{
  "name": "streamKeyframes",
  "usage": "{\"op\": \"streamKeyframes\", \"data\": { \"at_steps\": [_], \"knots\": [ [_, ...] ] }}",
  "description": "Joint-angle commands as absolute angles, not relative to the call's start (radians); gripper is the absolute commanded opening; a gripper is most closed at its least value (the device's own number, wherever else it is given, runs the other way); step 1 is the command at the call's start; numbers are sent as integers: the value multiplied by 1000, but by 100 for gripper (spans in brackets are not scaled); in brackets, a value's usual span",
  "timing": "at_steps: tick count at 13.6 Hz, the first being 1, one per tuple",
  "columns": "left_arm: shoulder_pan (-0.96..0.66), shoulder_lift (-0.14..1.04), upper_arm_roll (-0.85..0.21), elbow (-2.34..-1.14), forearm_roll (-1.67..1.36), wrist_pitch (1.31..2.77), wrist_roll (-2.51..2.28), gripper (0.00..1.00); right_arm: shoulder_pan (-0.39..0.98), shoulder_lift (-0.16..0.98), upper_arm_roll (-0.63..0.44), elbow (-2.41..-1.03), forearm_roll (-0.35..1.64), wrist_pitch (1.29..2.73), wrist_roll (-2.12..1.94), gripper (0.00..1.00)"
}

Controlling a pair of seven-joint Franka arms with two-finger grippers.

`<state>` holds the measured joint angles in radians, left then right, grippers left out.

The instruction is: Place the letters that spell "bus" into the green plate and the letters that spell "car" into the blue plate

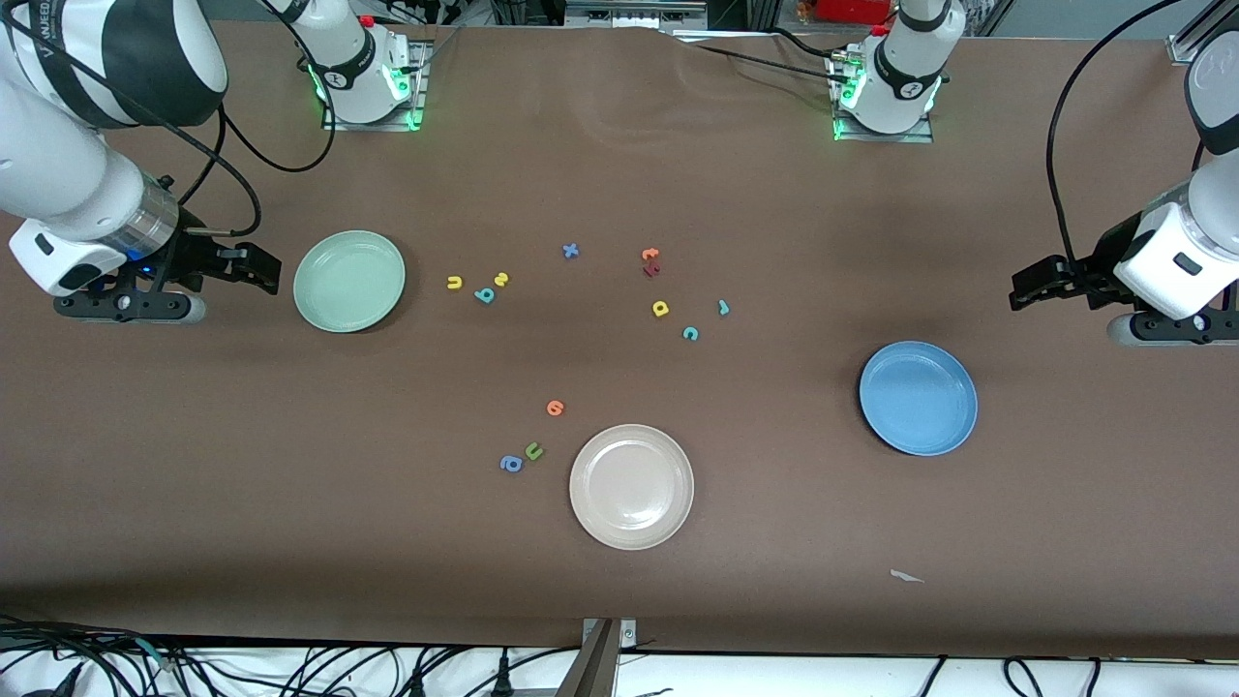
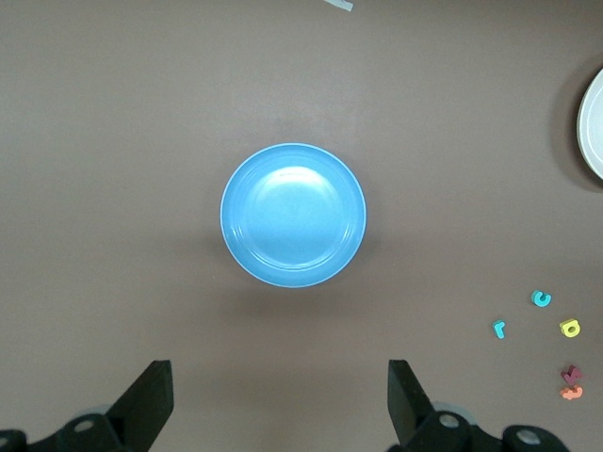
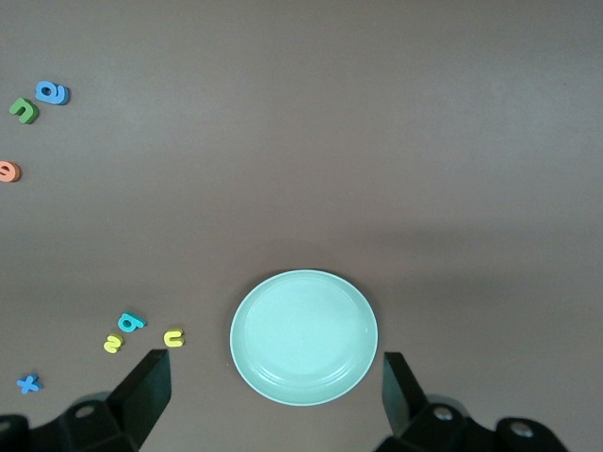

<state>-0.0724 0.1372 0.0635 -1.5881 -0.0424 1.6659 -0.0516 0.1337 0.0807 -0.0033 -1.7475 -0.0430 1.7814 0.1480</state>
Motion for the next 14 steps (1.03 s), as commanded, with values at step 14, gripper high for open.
{"op": "streamKeyframes", "data": {
  "at_steps": [14],
  "knots": [
    [-80, 144, 71, -1571, -46, 1644, -21, 100, 133, 67, -6, -1749, -29, 1764, 143, 99]
  ]
}}
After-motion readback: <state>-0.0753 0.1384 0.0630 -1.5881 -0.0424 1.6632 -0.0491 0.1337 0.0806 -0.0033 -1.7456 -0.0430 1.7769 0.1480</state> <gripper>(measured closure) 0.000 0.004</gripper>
